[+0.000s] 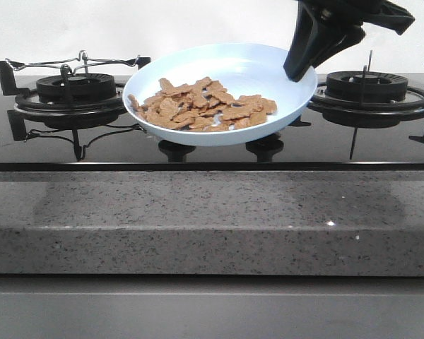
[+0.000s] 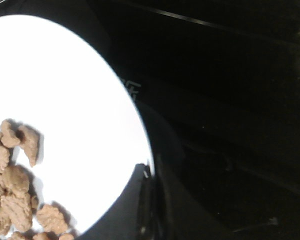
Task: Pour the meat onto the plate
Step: 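Return the empty pan to its burner with the left gripper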
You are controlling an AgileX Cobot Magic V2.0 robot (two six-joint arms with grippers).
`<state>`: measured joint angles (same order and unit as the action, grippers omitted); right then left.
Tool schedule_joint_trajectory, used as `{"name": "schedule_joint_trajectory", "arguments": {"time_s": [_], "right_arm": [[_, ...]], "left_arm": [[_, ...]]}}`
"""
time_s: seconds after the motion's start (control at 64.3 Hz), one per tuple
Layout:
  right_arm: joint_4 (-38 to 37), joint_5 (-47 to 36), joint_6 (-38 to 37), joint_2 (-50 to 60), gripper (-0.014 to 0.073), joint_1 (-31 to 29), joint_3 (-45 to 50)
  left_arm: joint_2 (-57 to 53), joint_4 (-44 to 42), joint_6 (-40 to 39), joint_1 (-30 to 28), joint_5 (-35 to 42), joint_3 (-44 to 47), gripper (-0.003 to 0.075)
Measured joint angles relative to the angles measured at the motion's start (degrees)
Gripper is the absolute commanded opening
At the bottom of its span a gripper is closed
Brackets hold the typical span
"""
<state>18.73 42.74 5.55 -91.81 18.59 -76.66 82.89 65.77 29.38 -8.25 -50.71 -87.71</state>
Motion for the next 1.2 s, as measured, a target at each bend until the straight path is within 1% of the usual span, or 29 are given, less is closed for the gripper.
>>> {"name": "schedule_joint_trajectory", "arguments": {"time_s": [0.093, 0.14, 0.249, 0.497, 0.684, 0.855, 0.933, 1.026, 1.057, 1.088, 1.15, 1.197], "right_arm": [[0.00, 0.00, 0.00, 0.00, -0.0060, 0.00, 0.00], [0.00, 0.00, 0.00, 0.00, -0.0060, 0.00, 0.00], [0.00, 0.00, 0.00, 0.00, -0.0060, 0.00, 0.00], [0.00, 0.00, 0.00, 0.00, -0.0060, 0.00, 0.00], [0.00, 0.00, 0.00, 0.00, -0.0060, 0.00, 0.00], [0.00, 0.00, 0.00, 0.00, -0.0060, 0.00, 0.00], [0.00, 0.00, 0.00, 0.00, -0.0060, 0.00, 0.00], [0.00, 0.00, 0.00, 0.00, -0.0060, 0.00, 0.00], [0.00, 0.00, 0.00, 0.00, -0.0060, 0.00, 0.00], [0.00, 0.00, 0.00, 0.00, -0.0060, 0.00, 0.00], [0.00, 0.00, 0.00, 0.00, -0.0060, 0.00, 0.00], [0.00, 0.00, 0.00, 0.00, -0.0060, 0.00, 0.00]], "left_arm": [[5.71, 7.48, 0.12, -6.24, -4.53, 0.00, -0.0020], [8.48, 10.35, 0.12, -8.38, -5.94, 0.00, -0.0020], [14.58, 12.90, -0.79, -11.58, -6.36, 0.00, -0.0020], [24.48, 13.66, -1.99, -12.52, -8.04, 0.00, -0.0020], [27.59, 15.09, -2.20, -12.52, -8.44, 0.00, -0.0020], [28.15, 15.80, -2.42, -12.52, -8.33, 0.00, -0.0013], [28.15, 15.88, -2.42, -12.52, -8.34, 0.00, 0.0051], [28.15, 15.61, -2.42, -12.52, -8.34, 0.00, 0.0224], [28.15, 15.36, -2.42, -12.52, -8.34, 0.00, 0.0299], [28.15, 15.03, -2.42, -12.52, -8.34, 0.00, 0.0356], [28.15, 14.14, -2.42, -12.52, -8.53, -0.03, 0.0452], [28.15, 13.60, -2.42, -12.52, -8.77, -0.03, 0.0505]]}}
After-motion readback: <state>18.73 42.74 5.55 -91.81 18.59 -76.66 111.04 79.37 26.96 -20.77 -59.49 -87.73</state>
